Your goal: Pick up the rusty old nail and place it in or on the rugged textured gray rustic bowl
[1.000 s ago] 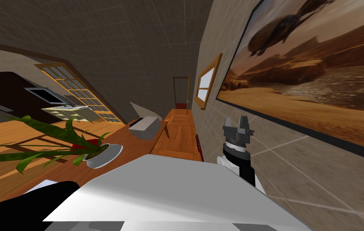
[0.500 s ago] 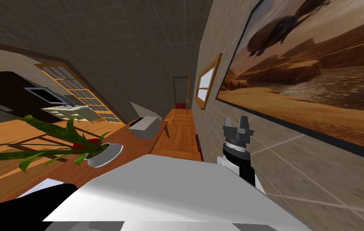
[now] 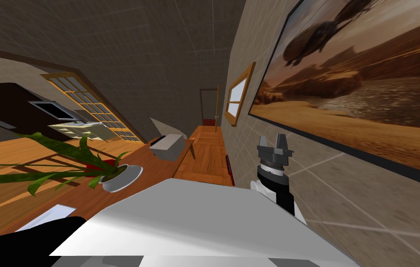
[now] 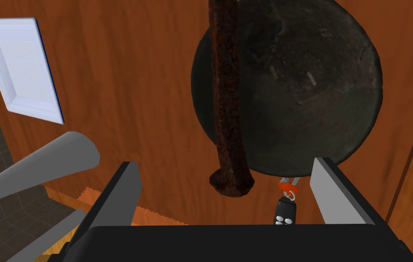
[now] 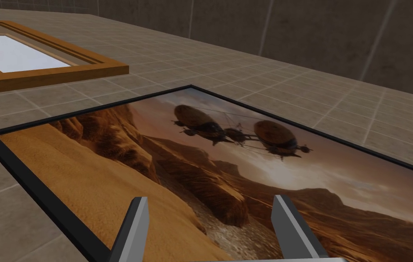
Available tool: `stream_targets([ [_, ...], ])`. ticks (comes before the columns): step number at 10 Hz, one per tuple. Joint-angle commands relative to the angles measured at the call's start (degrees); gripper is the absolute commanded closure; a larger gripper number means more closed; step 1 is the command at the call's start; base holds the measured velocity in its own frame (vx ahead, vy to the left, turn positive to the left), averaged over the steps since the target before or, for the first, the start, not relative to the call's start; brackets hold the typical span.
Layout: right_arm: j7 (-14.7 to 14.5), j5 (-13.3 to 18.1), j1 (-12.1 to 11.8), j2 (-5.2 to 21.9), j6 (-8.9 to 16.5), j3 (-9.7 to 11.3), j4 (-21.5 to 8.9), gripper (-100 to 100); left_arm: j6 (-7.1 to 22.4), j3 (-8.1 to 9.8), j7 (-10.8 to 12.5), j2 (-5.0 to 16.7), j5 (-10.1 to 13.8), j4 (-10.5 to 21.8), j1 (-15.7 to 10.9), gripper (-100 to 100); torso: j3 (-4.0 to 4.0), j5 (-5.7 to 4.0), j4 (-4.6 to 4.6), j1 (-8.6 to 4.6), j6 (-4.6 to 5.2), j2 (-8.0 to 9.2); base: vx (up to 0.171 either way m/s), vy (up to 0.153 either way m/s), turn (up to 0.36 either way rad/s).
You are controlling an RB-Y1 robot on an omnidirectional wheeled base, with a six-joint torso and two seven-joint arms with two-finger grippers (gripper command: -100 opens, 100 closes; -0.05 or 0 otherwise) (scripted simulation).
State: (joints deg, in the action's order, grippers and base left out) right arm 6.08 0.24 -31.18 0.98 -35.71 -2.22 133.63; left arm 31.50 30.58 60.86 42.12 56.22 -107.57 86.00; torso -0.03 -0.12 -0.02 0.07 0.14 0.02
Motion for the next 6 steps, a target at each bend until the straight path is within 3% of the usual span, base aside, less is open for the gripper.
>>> stream_targets([
  [1, 0.0, 0.0, 0.0, 0.0, 0.0, 0.0, 0.0, 0, 0.0, 0.00, 0.0, 0.0, 0.0, 0.0, 0.0, 0, 0.00, 0.00, 0.00, 0.00, 0.00, 0.00, 0.000, 0.000, 0.000],
  [6, 0.0, 0.0, 0.0, 0.0, 0.0, 0.0, 0.0, 0, 0.0, -0.01, 0.0, 0.0, 0.0, 0.0, 0.0, 0, -0.03, 0.00, -0.01, 0.02, 0.00, -0.05, 0.000, 0.000, 0.000],
])
